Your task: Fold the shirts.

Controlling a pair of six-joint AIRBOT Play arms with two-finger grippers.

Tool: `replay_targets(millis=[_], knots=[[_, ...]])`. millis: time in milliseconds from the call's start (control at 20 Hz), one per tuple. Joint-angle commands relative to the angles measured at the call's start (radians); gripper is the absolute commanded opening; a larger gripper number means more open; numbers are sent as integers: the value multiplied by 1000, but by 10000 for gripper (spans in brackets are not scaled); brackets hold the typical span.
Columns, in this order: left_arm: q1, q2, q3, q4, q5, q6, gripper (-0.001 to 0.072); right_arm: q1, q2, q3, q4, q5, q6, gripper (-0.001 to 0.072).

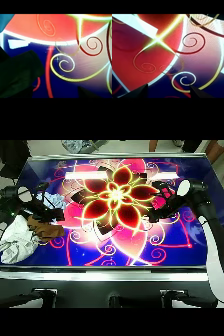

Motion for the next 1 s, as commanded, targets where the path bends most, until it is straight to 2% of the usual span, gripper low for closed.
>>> replay_targets(millis=[0,600,700,950], knots=[[0,0,0,0,0,0,646,0,0,0,0,0,0,623],[0,0,0,0,0,0,646,0,0,0,0,1,0,623],[0,0,0,0,5,-5,646,0,0,0,1,-36,0,622],[-3,0,0,0,136,-7,646,0,0,0,0,-146,0,623]])
